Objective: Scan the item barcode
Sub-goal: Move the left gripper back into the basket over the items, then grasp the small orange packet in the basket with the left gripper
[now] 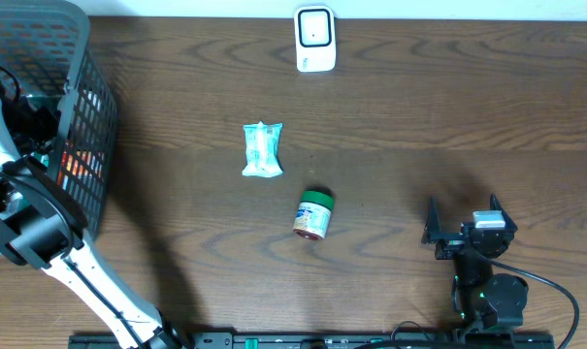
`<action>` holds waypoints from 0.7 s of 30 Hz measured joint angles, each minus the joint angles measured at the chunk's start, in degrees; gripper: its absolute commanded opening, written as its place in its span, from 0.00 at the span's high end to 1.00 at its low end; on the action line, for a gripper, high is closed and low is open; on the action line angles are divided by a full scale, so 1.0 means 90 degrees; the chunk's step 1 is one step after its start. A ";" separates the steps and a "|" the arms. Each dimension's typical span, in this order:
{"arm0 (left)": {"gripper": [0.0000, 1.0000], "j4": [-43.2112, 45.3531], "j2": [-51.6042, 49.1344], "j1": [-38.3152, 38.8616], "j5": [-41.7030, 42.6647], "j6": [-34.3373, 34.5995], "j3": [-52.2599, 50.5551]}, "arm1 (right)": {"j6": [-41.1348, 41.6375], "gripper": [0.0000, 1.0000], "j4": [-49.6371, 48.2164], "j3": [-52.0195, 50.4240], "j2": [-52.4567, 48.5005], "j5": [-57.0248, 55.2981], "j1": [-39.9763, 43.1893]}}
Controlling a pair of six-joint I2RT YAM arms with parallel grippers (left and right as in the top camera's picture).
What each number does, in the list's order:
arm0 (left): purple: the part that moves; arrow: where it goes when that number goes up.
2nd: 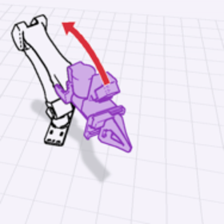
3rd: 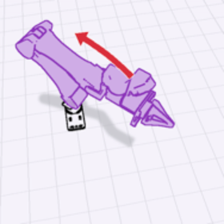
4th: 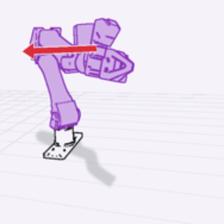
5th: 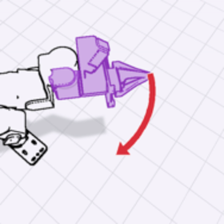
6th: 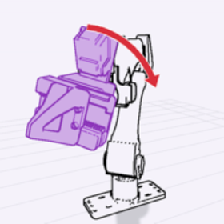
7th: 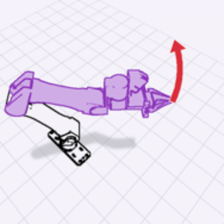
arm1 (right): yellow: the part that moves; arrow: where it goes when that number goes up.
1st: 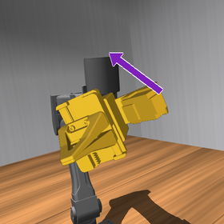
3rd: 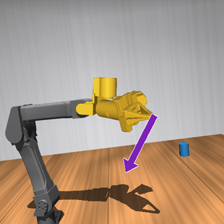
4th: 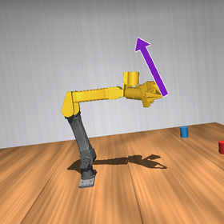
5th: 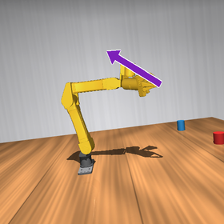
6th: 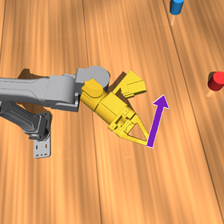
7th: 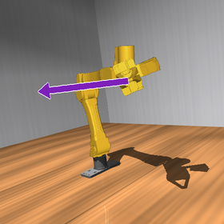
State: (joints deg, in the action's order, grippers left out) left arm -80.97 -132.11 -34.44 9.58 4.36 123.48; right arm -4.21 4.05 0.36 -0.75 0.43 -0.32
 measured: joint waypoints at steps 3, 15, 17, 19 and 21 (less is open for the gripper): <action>0.22 0.0044 0.0000 -0.0002 0.0000 0.0508 -0.0100 | 0.0000 0.01 0.0000 0.0000 0.0000 0.0000 0.0000; 0.23 0.1030 0.0000 0.0000 -0.0005 0.2035 -0.0981 | 0.0000 0.01 0.0000 0.0000 0.0000 0.0000 0.0000; 0.34 0.1246 0.0000 0.0000 -0.0002 0.2159 -0.1175 | 0.0000 0.01 0.0000 0.0000 0.0000 0.0000 0.0000; 0.49 0.1365 0.0000 0.0000 -0.0005 0.2268 -0.1275 | 0.0000 0.01 0.0000 0.0000 0.0000 0.0000 0.0000; 0.60 0.1413 0.0000 0.0000 0.0000 0.2307 -0.1282 | 0.0000 0.01 -0.0002 0.0000 0.0000 0.0000 0.0000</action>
State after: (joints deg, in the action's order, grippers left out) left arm -68.25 -132.11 -34.44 9.58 25.12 111.94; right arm -4.21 4.03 0.36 -0.75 0.43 -0.32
